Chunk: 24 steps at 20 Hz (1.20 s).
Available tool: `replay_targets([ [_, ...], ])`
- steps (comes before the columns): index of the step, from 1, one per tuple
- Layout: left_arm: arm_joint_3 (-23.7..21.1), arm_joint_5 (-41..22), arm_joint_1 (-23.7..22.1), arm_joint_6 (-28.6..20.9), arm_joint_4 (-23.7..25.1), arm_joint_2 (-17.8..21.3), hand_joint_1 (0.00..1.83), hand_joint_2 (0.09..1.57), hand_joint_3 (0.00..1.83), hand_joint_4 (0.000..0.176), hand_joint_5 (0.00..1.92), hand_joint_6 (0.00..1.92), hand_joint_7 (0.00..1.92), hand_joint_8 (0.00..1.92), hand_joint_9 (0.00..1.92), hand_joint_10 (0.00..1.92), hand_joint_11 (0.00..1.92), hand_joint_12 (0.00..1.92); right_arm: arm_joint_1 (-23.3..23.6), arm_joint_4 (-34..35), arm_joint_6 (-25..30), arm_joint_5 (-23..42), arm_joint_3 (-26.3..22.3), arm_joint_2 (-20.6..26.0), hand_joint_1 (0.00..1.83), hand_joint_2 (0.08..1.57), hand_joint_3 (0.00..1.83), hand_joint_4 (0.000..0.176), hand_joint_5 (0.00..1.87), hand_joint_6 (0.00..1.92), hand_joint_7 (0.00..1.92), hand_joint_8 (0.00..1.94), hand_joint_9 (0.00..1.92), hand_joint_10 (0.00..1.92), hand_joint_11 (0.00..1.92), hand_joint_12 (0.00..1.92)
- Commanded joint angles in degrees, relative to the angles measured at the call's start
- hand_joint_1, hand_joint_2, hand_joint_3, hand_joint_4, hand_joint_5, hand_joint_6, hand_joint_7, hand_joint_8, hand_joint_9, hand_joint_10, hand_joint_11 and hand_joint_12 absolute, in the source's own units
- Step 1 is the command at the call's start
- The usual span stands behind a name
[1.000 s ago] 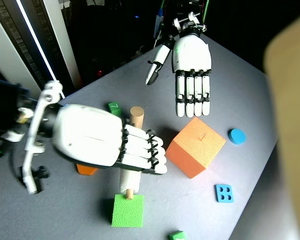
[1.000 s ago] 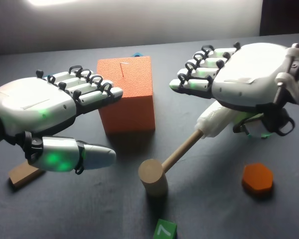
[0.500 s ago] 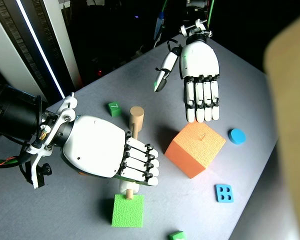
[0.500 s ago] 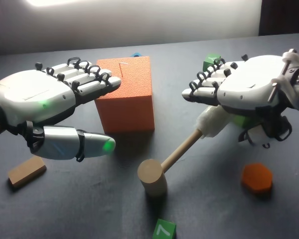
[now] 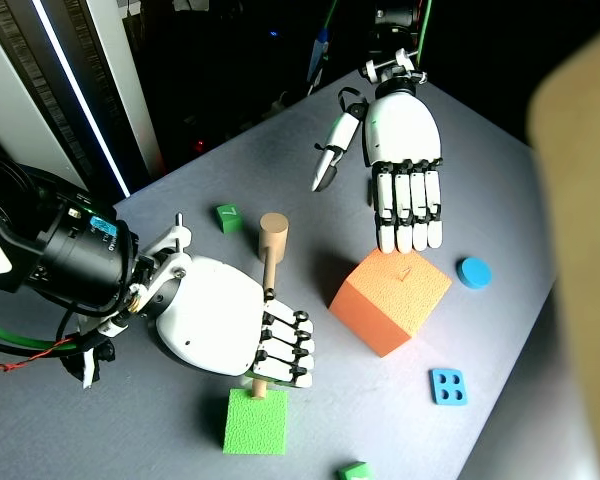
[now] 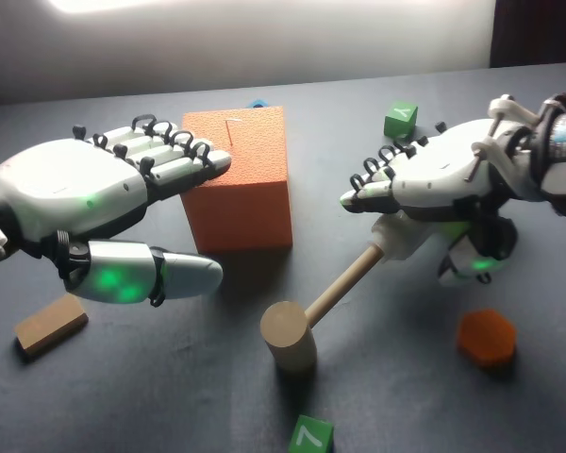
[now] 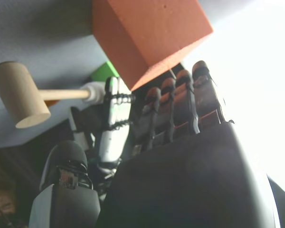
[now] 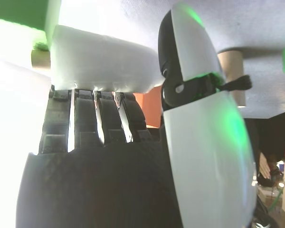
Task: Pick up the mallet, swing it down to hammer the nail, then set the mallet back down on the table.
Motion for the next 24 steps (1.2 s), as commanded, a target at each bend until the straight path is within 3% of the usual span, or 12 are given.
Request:
replay_targets([
  [1,0.5,-6.6,-0.3,-0.2,-0.8,-0.2,0.00,1.17,0.00,0.000,0.04,0.00,0.02,0.00,0.00,0.00,0.00,0.00,0.6,-0.8,-0.3,4.1,0.6,-0.2,1.13,1.05,0.01,0.000,0.07,0.01,0.00,0.00,0.00,0.00,0.00,0.00],
  [8,1.3,-6.9,-0.1,-0.4,-0.8,-0.9,0.00,1.16,0.00,0.000,0.04,0.00,0.02,0.00,0.00,0.00,0.00,0.00,0.3,-0.3,-0.9,4.1,5.7,-4.8,1.16,1.05,0.00,0.000,0.10,0.02,0.04,0.01,0.01,0.00,0.01,0.00],
  [19,2.4,-7.6,0.4,-0.4,-1.9,-2.6,0.00,1.16,0.00,0.000,0.04,0.00,0.03,0.00,0.01,0.00,0.00,0.00,-1.5,1.1,-1.1,4.7,8.5,-7.7,1.13,1.07,0.01,0.000,0.14,0.02,0.07,0.01,0.02,0.01,0.03,0.03],
  [21,2.4,-7.6,0.7,-0.4,-2.0,-2.8,0.00,1.17,0.00,0.000,0.05,0.01,0.04,0.01,0.02,0.00,0.01,0.01,-1.8,1.1,-1.1,4.7,8.9,-8.0,1.10,1.11,0.00,0.000,0.12,0.00,0.07,0.00,0.04,0.00,0.00,0.14],
  [24,2.3,-7.9,1.3,-0.4,-2.6,-3.0,0.00,1.17,0.00,0.000,0.05,0.00,0.04,0.00,0.01,0.00,0.00,0.00,-2.2,1.2,-1.0,4.7,9.5,-8.3,1.13,1.13,0.00,0.000,0.12,0.00,0.04,0.00,0.01,0.00,0.00,0.10],
])
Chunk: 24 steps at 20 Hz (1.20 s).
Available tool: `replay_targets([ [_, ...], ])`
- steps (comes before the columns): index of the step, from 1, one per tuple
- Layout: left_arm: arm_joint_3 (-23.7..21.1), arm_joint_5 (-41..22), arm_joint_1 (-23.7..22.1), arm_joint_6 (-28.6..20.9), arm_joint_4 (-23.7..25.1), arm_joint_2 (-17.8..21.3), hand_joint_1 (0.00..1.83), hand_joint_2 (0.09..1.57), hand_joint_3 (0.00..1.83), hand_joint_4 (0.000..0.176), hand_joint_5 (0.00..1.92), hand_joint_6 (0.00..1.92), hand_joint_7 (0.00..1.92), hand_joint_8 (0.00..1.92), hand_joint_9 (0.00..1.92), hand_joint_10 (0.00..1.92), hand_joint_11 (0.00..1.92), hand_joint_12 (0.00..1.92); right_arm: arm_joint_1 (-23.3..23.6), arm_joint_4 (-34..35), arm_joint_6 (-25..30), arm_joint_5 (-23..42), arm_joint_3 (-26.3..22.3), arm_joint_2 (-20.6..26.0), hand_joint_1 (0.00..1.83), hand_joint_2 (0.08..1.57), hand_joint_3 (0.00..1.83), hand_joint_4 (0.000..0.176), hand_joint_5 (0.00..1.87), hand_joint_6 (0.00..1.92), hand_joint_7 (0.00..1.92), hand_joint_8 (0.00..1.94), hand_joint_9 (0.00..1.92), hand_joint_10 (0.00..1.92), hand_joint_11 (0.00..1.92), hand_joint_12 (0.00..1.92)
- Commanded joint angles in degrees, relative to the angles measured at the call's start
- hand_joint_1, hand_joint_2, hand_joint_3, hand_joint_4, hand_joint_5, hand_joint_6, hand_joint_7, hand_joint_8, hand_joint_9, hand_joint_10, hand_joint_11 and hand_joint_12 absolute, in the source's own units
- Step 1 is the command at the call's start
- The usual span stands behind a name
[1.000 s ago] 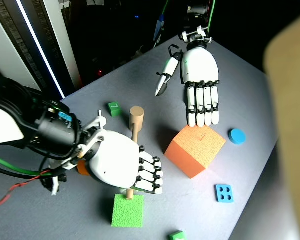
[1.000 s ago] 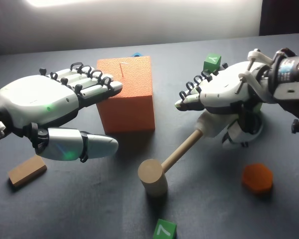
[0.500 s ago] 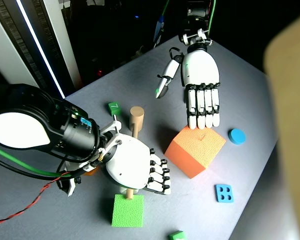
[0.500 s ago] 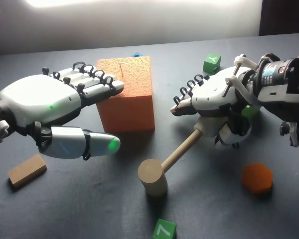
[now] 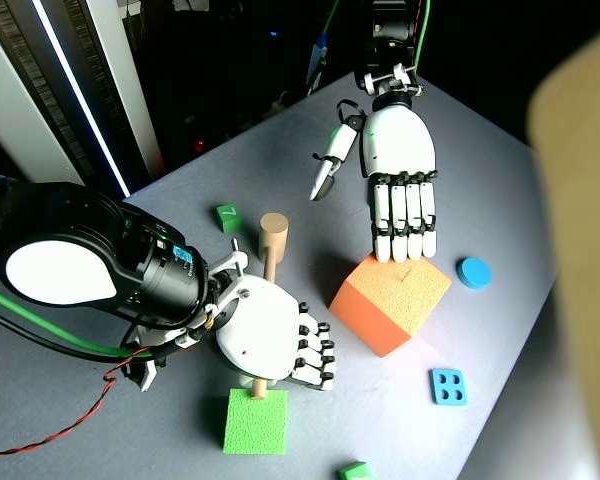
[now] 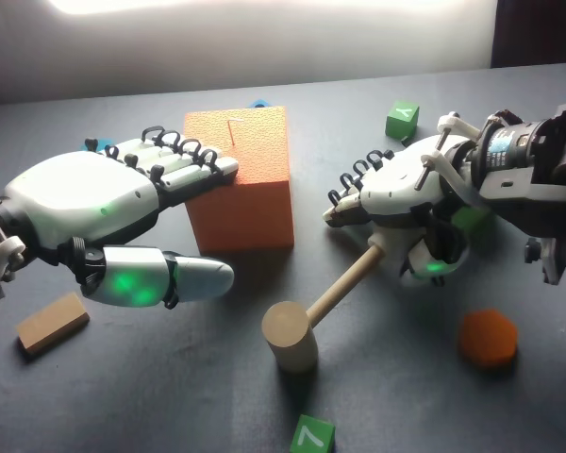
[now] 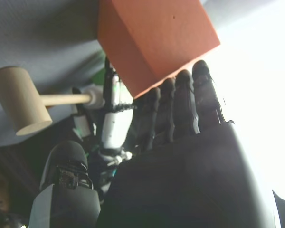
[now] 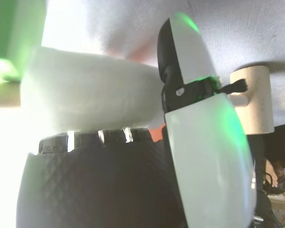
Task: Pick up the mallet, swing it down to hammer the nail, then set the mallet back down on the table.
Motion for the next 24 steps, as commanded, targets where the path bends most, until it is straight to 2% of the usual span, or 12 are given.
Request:
replay_targets([
  [1,0.1,-6.1,-0.1,-0.1,-0.6,0.1,0.00,1.17,0.00,0.000,0.05,0.01,0.05,0.00,0.01,0.00,0.00,0.00,0.2,-0.8,-0.1,4.1,0.2,0.3,1.14,1.13,0.00,0.000,0.12,0.00,0.04,0.00,0.01,0.00,0.00,0.11],
  [5,-0.1,-6.5,0.7,-0.6,-1.0,0.1,0.00,1.17,0.00,0.000,0.07,0.01,0.04,0.00,0.01,0.00,0.00,0.00,0.1,-0.6,-0.1,4.2,0.3,0.3,1.18,1.09,0.00,0.000,0.18,0.01,0.08,0.01,0.06,0.01,0.00,0.29],
  [7,-0.2,-6.6,0.9,-0.6,-1.0,0.1,0.00,1.17,0.00,0.000,0.06,0.00,0.03,0.00,0.01,0.00,0.01,0.00,0.1,-0.1,-0.1,4.2,0.3,0.3,1.16,1.10,0.00,0.000,0.17,0.01,0.08,0.00,0.06,0.01,0.00,0.26],
  [9,-0.3,-6.6,1.1,-0.8,-1.0,0.1,0.00,1.17,0.00,0.000,0.05,0.00,0.03,0.00,0.01,0.00,0.00,0.00,0.1,0.4,-0.1,4.1,0.3,0.3,1.19,1.08,0.00,0.000,0.22,0.01,0.11,0.01,0.08,0.01,0.00,0.34],
  [13,-0.3,-6.6,1.1,-1.0,-1.0,0.1,0.00,1.17,0.00,0.000,0.06,0.01,0.05,0.01,0.02,0.01,0.01,0.01,0.2,1.2,-0.4,4.0,0.3,0.3,1.14,1.11,0.01,0.000,0.19,0.00,0.09,0.00,0.05,0.00,0.00,0.22],
  [19,0.0,-6.7,0.8,-1.0,-1.0,0.1,0.00,1.18,0.00,0.000,0.07,0.01,0.05,0.01,0.02,0.00,0.00,0.00,0.4,1.2,-0.6,4.0,0.3,0.3,1.15,1.11,0.00,0.000,0.28,0.02,0.15,0.01,0.09,0.01,0.00,0.33],
  [20,0.2,-6.8,0.7,-1.0,-1.0,0.1,0.00,1.18,0.00,0.000,0.06,0.00,0.05,0.00,0.02,0.00,0.00,0.00,0.4,1.2,-0.6,4.0,0.3,0.3,1.13,1.10,0.00,0.000,0.31,0.01,0.19,0.01,0.14,0.02,0.00,0.55],
  [21,0.3,-6.8,0.7,-1.0,-1.0,0.1,0.00,1.18,0.00,0.000,0.06,0.00,0.05,0.00,0.02,0.00,0.00,0.00,0.4,1.2,-0.6,4.0,0.3,0.3,1.13,1.10,0.00,0.000,0.31,0.01,0.19,0.01,0.14,0.02,0.00,0.55],
  [22,0.3,-6.8,0.7,-1.0,-1.0,0.1,0.00,1.17,0.00,0.000,0.06,0.00,0.04,0.00,0.02,0.00,0.00,0.00,0.4,1.2,-0.6,4.0,0.3,0.3,1.09,1.10,0.00,0.000,0.34,0.02,0.29,0.03,0.23,0.05,0.00,0.79],
  [23,0.3,-6.8,0.7,-1.0,-1.0,0.1,0.00,1.17,0.00,0.000,0.06,0.00,0.04,0.00,0.02,0.00,0.00,0.00,0.5,1.2,-0.6,4.0,0.3,0.3,1.09,1.10,0.00,0.000,0.34,0.02,0.29,0.03,0.23,0.05,0.00,0.79],
  [24,0.2,-6.7,0.7,-1.0,-1.0,0.1,0.00,1.18,0.00,0.000,0.07,0.00,0.05,0.00,0.02,0.00,0.00,0.00,0.5,1.2,-0.7,4.0,0.3,0.3,1.07,1.12,0.00,0.000,0.44,0.03,0.46,0.03,0.38,0.09,0.00,1.00],
])
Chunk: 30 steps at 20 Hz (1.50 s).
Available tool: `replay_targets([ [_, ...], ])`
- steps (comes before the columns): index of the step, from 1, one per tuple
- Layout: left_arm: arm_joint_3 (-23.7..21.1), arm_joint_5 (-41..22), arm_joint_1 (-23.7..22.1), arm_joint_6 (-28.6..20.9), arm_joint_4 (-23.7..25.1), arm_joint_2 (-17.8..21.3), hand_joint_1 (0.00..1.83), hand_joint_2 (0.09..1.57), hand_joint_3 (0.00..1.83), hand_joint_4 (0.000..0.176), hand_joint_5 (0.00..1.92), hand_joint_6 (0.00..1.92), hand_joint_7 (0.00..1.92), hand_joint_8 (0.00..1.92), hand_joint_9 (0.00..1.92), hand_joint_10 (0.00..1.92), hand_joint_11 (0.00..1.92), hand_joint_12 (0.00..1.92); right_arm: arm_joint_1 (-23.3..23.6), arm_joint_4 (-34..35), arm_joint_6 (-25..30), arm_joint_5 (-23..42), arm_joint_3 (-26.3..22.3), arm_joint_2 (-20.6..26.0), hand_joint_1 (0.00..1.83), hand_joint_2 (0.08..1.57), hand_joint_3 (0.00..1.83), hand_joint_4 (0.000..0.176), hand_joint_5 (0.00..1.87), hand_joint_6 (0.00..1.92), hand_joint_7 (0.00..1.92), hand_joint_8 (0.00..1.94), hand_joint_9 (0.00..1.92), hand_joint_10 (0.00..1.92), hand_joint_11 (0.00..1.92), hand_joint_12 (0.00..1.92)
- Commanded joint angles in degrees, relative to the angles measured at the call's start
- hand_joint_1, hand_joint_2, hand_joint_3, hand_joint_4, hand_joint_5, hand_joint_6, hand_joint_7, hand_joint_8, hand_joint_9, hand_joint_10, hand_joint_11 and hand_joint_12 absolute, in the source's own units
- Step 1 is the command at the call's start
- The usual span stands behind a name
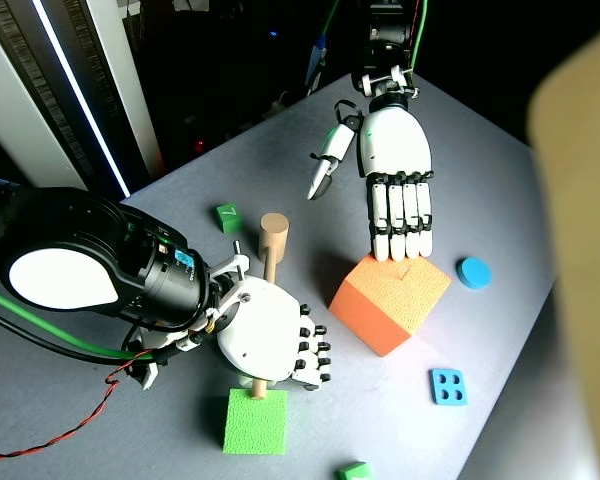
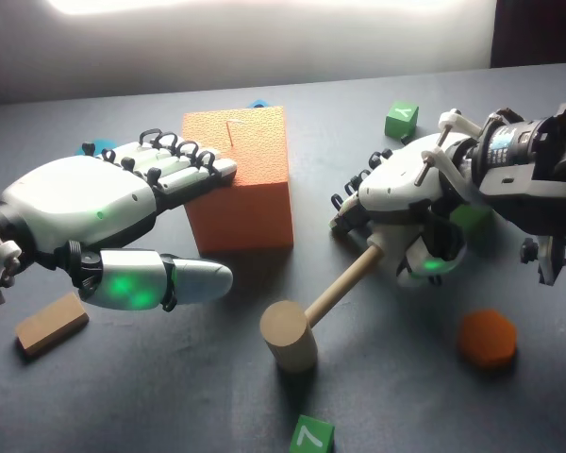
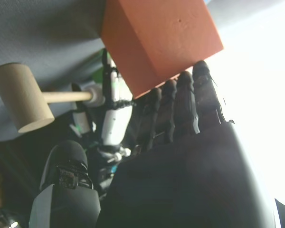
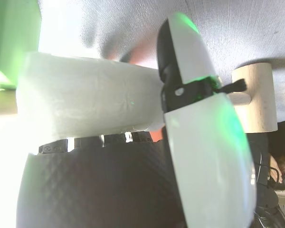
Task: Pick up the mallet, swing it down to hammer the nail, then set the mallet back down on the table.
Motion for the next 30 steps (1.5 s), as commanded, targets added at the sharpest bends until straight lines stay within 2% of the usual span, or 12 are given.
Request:
replay_targets([
  [1,0.2,-5.2,-0.4,-0.3,-0.4,0.1,0.00,1.18,0.00,0.000,0.07,0.01,0.06,0.01,0.03,0.00,0.00,0.00,0.5,-0.4,-0.3,2.9,0.2,0.3,1.05,1.12,0.00,0.000,0.46,0.03,0.49,0.03,0.41,0.10,0.00,1.04],
  [5,0.2,-5.2,-0.3,-0.3,-0.4,0.0,0.00,1.17,0.00,0.000,0.08,0.01,0.07,0.01,0.03,0.01,0.01,0.01,0.6,-0.4,-0.4,2.9,0.2,0.4,1.03,1.11,0.00,0.000,0.60,0.07,0.66,0.07,0.58,0.19,0.00,1.38],
  [6,0.2,-5.2,-0.3,-0.3,-0.4,0.0,0.00,1.16,0.00,0.000,0.07,0.01,0.07,0.01,0.02,0.00,0.00,0.00,0.6,-0.4,-0.5,2.9,0.1,0.4,1.04,1.11,0.00,0.000,0.68,0.08,0.71,0.21,0.45,0.80,0.07,1.49],
  [7,0.2,-5.2,-0.2,-0.3,-0.4,0.0,0.00,1.17,0.00,0.000,0.08,0.01,0.06,0.00,0.02,0.00,0.00,0.00,0.7,-0.4,-0.5,2.9,0.1,0.5,1.01,1.11,0.00,0.000,0.71,0.14,0.58,0.77,0.40,1.16,0.15,1.56],
  [10,0.2,-5.2,-0.2,-0.3,-0.4,-0.1,0.00,1.17,0.00,0.000,0.09,0.01,0.08,0.01,0.04,0.01,0.00,0.00,0.7,-0.4,-0.6,2.8,0.0,0.6,1.02,1.19,0.01,0.000,0.71,1.27,0.44,1.60,0.39,1.71,0.27,1.85],
  [11,0.2,-5.1,-0.2,-0.3,-0.4,-0.1,0.00,1.16,0.00,0.000,0.06,0.00,0.04,0.00,0.01,0.00,0.00,0.00,0.8,-0.4,-0.7,2.8,-0.1,0.6,1.02,1.22,0.01,0.000,0.74,1.35,0.43,1.74,0.38,1.83,0.32,1.91],
  [18,0.2,-4.8,0.1,-0.3,-0.4,-0.2,0.00,1.17,0.00,0.000,0.06,0.00,0.05,0.00,0.02,0.00,0.00,0.00,1.0,-0.4,-1.2,2.8,-1.6,1.5,1.05,1.19,0.00,0.000,0.82,1.28,0.60,1.94,0.67,1.92,0.71,1.92],
  [20,0.2,-4.8,0.1,-0.3,-0.4,-0.2,0.00,1.17,0.00,0.000,0.07,0.01,0.08,0.01,0.04,0.01,0.01,0.00,1.1,-0.4,-1.6,2.7,-2.3,2.0,1.05,1.13,0.00,0.000,0.62,1.88,0.75,1.94,0.84,1.92,0.87,1.92],
  [27,0.3,-4.8,0.0,-0.3,-0.4,-0.5,0.00,1.17,0.00,0.000,0.06,0.00,0.07,0.01,0.03,0.00,0.00,0.00,2.5,-0.4,-1.7,1.8,-3.9,3.5,0.88,1.38,0.00,0.000,1.30,1.92,1.49,1.94,1.56,1.92,1.47,1.92],
  [28,0.4,-4.8,0.1,-0.3,-0.4,-0.5,0.00,1.17,0.00,0.000,0.08,0.01,0.09,0.01,0.04,0.01,0.00,0.00,2.6,-0.4,-1.9,1.8,-4.2,3.7,0.83,1.39,0.00,0.120,1.38,1.92,1.55,1.94,1.61,1.92,1.54,1.92],
  [29,0.4,-4.8,0.1,-0.3,-0.4,-0.6,0.00,1.17,0.00,0.000,0.09,0.01,0.09,0.01,0.05,0.01,0.01,0.00,2.6,-0.4,-2.0,1.8,-4.3,3.9,0.76,1.42,0.01,0.165,1.44,1.92,1.61,1.94,1.66,1.92,1.62,1.92],
  [30,0.4,-4.8,0.1,-0.3,-0.4,-0.7,0.00,1.17,0.00,0.000,0.08,0.01,0.08,0.01,0.04,0.00,0.00,0.00,2.6,-0.4,-2.0,1.8,-4.4,4.0,0.71,1.43,0.01,0.174,1.49,1.92,1.63,1.94,1.68,1.92,1.64,1.92],
])
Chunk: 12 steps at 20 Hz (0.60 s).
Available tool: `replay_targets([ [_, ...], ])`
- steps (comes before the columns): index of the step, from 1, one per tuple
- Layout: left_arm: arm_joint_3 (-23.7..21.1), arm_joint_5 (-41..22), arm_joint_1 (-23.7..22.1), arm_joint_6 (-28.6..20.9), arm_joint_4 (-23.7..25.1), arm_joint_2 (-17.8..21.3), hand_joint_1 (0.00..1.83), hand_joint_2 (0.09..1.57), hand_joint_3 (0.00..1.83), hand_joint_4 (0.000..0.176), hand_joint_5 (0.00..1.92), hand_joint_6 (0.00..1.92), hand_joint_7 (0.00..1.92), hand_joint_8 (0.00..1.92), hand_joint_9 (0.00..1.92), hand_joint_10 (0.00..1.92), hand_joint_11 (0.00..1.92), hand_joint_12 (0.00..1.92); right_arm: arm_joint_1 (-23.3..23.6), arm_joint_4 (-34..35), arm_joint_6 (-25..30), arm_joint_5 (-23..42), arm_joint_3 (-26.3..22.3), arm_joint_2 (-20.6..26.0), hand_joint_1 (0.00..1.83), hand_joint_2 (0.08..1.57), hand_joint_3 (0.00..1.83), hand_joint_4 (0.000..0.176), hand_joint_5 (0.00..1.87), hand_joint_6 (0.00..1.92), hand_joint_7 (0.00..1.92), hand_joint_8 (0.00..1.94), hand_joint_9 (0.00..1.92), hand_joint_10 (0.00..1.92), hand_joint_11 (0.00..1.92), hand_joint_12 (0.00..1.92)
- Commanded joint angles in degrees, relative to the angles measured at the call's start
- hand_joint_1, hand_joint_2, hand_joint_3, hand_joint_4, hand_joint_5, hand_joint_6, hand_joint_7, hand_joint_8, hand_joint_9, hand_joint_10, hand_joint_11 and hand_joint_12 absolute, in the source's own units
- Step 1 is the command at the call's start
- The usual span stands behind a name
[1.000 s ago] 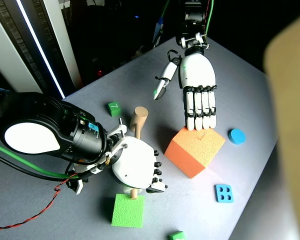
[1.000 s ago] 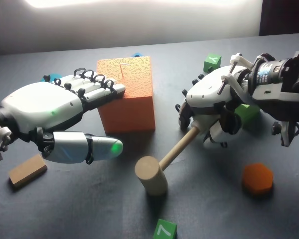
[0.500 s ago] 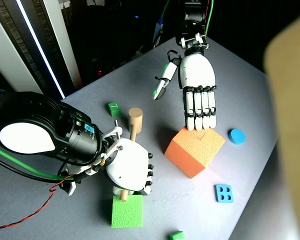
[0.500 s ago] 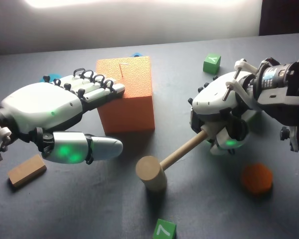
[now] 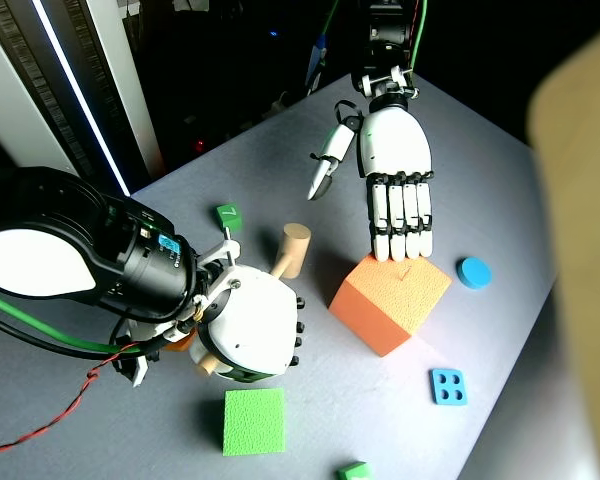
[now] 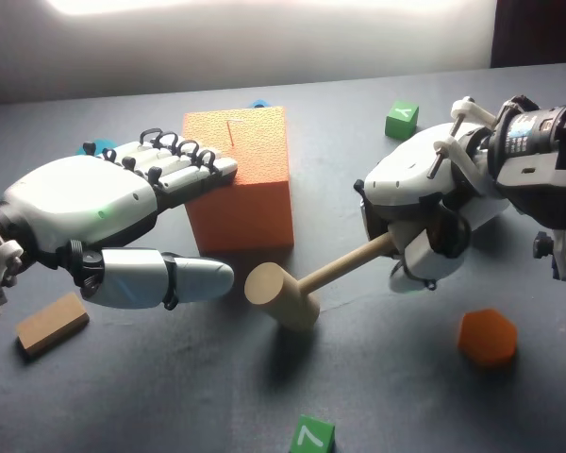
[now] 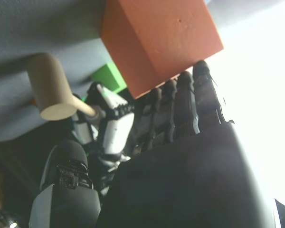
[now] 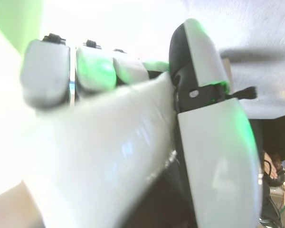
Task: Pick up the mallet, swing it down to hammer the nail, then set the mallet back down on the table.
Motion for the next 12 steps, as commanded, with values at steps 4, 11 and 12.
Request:
replay_targets([
  [4,0.2,-4.4,-0.1,-0.3,-0.2,-0.5,0.00,1.17,0.00,0.000,0.09,0.01,0.09,0.01,0.06,0.01,0.01,0.00,0.8,-1.0,-0.7,2.8,-1.1,1.6,0.49,1.49,0.02,0.176,1.51,1.92,1.66,1.94,1.71,1.92,1.71,1.92],
  [11,0.3,-4.4,-0.1,-0.3,-0.2,-0.6,0.00,1.16,0.00,0.000,0.10,0.01,0.09,0.01,0.05,0.00,0.01,0.00,3.0,0.0,-0.2,1.0,-6.4,8.1,0.12,1.57,0.05,0.176,1.38,1.92,1.58,1.94,1.64,1.92,1.66,1.92],
  [12,0.3,-4.4,-0.1,-0.3,-0.2,-0.6,0.00,1.17,0.00,0.000,0.10,0.01,0.09,0.01,0.05,0.01,0.01,0.00,3.8,0.5,-0.4,0.5,-7.4,9.5,0.11,1.57,0.06,0.176,1.35,1.92,1.55,1.94,1.62,1.92,1.64,1.92],
])
